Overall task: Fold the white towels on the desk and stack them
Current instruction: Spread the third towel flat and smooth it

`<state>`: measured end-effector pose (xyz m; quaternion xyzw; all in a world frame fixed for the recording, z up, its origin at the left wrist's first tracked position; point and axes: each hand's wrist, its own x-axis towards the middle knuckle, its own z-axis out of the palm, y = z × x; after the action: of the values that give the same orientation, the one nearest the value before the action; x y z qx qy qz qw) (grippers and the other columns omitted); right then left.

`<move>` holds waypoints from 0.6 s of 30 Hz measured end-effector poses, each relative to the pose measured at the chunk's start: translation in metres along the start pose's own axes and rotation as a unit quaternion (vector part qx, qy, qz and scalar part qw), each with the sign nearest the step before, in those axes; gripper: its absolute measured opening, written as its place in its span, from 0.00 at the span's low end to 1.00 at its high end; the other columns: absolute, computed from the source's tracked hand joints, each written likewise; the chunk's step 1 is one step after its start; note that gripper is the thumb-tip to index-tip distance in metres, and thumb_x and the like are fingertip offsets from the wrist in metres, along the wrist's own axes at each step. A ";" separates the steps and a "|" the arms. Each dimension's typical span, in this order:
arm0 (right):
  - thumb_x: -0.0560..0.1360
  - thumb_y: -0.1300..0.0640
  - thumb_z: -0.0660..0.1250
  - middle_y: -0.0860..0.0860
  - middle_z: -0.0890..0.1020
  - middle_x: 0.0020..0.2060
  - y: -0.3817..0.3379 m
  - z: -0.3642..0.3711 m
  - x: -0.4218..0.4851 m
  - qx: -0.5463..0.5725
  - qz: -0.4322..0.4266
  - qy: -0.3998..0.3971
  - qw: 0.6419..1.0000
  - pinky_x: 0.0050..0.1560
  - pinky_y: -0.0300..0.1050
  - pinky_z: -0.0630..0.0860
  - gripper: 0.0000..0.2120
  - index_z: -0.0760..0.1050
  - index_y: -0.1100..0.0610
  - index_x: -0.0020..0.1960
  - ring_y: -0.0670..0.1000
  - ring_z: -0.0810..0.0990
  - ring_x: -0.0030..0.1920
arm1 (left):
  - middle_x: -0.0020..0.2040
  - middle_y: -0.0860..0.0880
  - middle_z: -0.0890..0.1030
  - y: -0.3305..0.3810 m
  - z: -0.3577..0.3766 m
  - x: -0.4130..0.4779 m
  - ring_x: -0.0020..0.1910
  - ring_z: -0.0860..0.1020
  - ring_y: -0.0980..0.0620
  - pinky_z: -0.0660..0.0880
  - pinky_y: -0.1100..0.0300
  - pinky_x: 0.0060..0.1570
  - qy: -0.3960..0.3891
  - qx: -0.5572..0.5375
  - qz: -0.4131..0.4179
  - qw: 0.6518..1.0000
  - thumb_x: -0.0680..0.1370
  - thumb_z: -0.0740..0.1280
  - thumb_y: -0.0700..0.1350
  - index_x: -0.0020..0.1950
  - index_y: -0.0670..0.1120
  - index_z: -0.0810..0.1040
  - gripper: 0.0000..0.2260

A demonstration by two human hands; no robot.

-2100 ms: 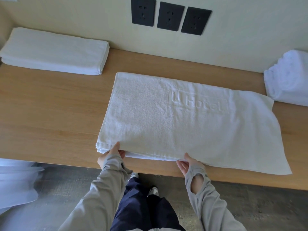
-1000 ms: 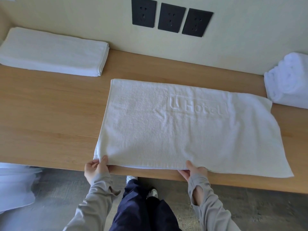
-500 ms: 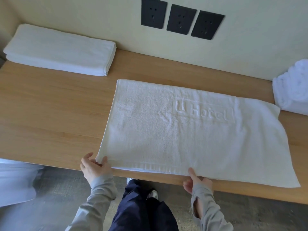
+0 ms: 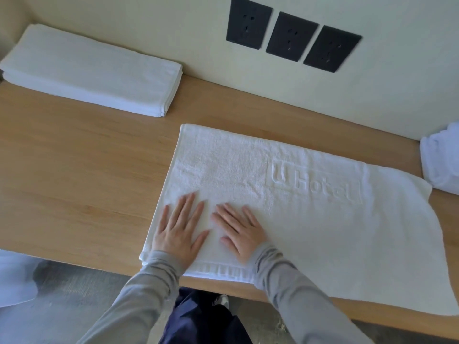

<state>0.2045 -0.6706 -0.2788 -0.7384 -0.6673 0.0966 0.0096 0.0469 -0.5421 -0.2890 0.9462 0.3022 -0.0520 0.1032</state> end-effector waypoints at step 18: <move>0.78 0.51 0.53 0.53 0.61 0.74 0.080 -0.014 0.092 -0.019 -0.058 0.018 0.998 0.72 0.60 0.51 0.26 0.58 0.57 0.74 0.54 0.58 0.74 | 0.76 0.45 0.58 0.008 -0.010 0.075 0.75 0.57 0.45 0.53 0.46 0.71 0.012 -0.031 -0.011 0.999 0.79 0.42 0.61 0.75 0.44 0.60 0.31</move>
<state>0.2935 -0.5871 -0.2886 -0.7004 -0.7102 0.0694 0.0133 0.1127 -0.5044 -0.2900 0.9398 0.3152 -0.0327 0.1282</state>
